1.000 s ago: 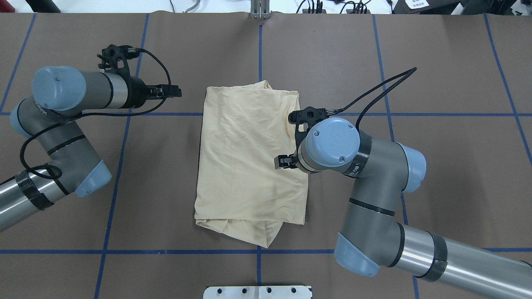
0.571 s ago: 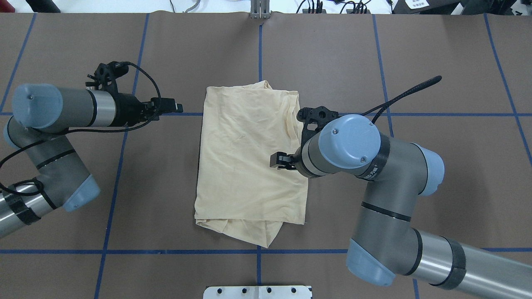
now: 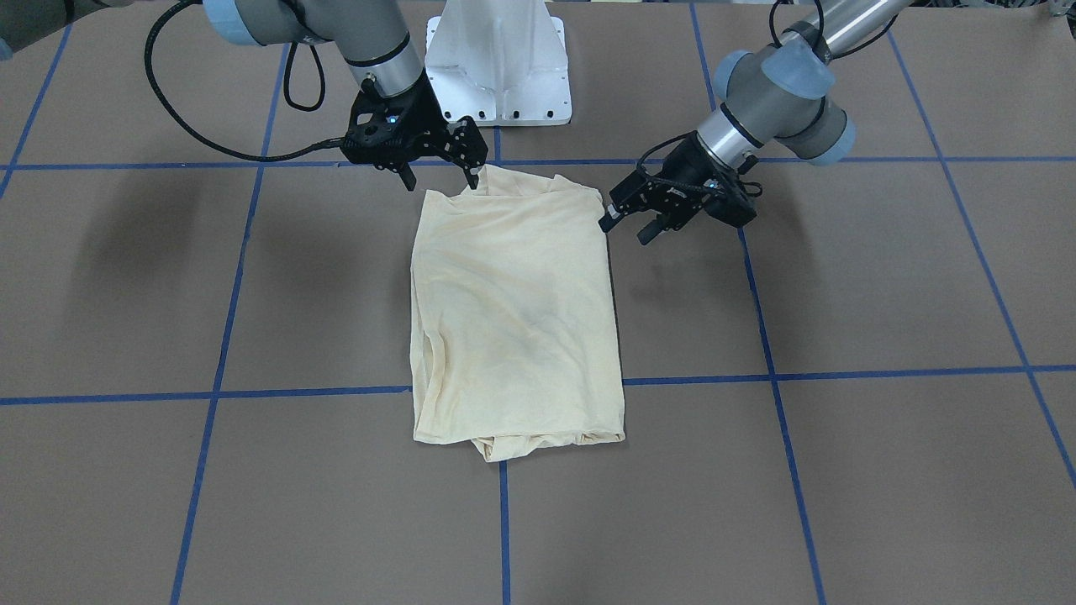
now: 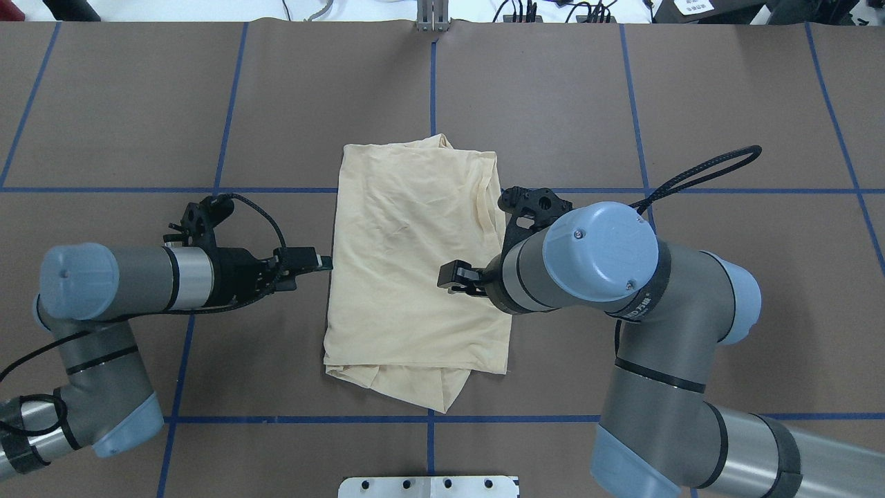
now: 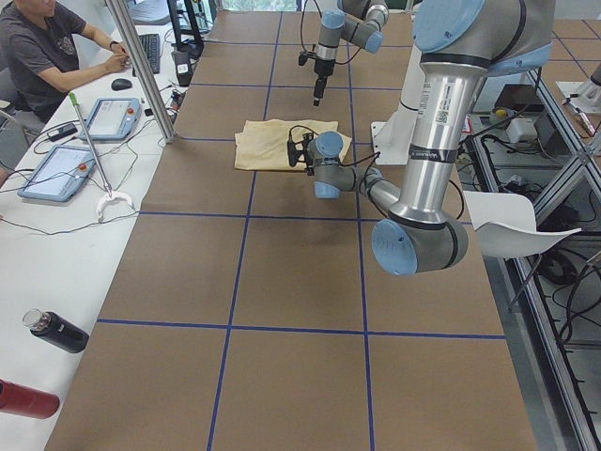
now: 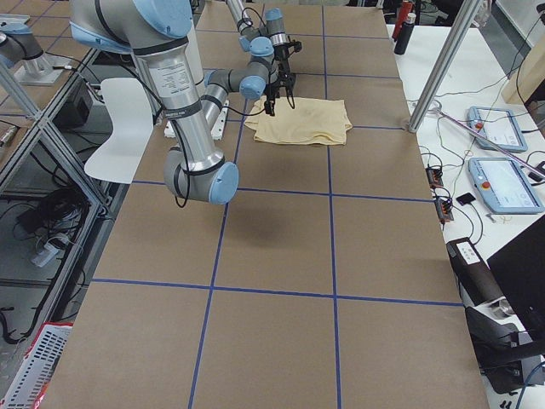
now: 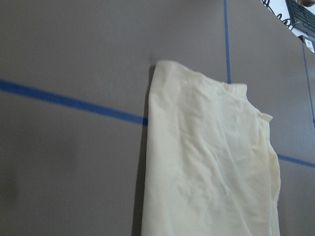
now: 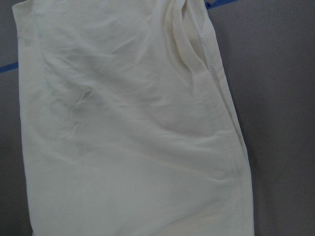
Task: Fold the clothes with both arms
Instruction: 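Move the left gripper to the shirt's near edge while the right gripper lowers, then grasp the shirt's side edges with both grippers, then hold the near corners of the cream shirt with both grippers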
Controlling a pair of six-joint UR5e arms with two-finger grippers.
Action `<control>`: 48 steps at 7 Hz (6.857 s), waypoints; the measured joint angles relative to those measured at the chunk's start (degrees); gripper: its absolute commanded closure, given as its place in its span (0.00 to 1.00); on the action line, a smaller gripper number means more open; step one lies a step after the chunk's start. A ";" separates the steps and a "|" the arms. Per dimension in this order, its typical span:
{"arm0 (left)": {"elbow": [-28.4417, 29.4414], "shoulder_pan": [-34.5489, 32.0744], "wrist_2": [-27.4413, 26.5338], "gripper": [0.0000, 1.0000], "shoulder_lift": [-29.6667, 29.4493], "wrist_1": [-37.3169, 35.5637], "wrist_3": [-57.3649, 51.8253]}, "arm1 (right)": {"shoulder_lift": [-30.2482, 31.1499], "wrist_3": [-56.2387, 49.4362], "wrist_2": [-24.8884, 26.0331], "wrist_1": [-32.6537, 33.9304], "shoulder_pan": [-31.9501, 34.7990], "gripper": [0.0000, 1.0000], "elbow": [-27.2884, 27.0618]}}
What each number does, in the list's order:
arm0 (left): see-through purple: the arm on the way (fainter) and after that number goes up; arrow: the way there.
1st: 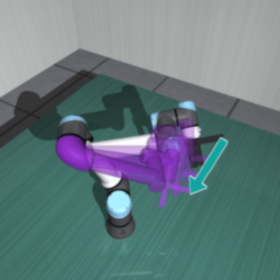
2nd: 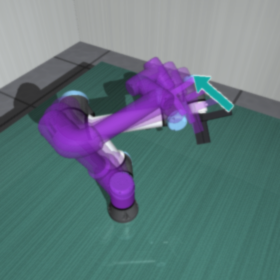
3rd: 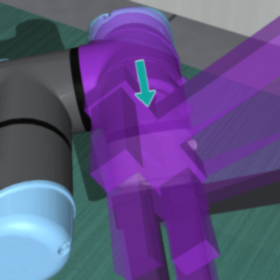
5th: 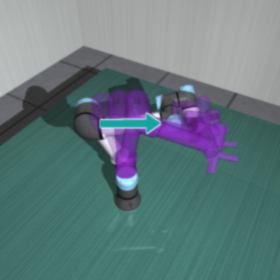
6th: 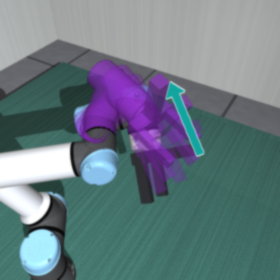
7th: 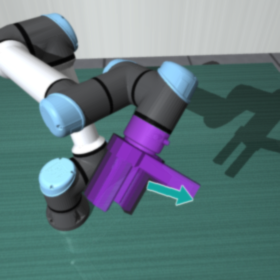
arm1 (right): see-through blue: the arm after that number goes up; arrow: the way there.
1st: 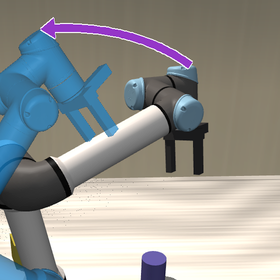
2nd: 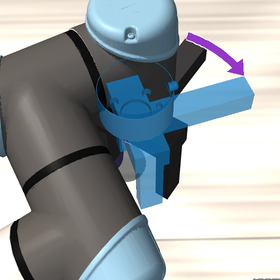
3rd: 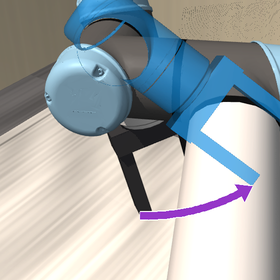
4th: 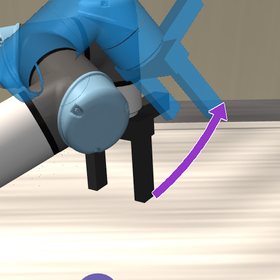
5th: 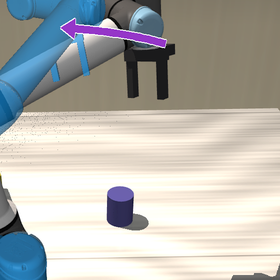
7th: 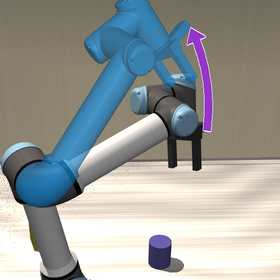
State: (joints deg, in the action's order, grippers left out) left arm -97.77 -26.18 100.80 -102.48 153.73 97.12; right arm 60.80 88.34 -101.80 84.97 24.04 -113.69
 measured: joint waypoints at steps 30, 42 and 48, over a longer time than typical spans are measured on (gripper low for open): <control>-5.45 9.57 -2.90 1.00 -1.93 -18.37 4.12 | -4.70 20.75 7.76 0.54 -9.78 0.00 14.94; -5.41 9.57 -2.97 1.00 -1.93 -18.40 4.09 | -4.00 22.71 7.44 0.93 -11.56 1.00 14.98; -5.34 9.68 -2.91 1.00 -1.93 -18.45 4.05 | -3.90 22.67 6.86 1.15 -11.08 1.00 14.36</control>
State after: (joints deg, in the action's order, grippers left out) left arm -103.11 -16.51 97.89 -104.41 135.27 101.16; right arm 56.90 111.01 -94.94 86.13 12.96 -99.33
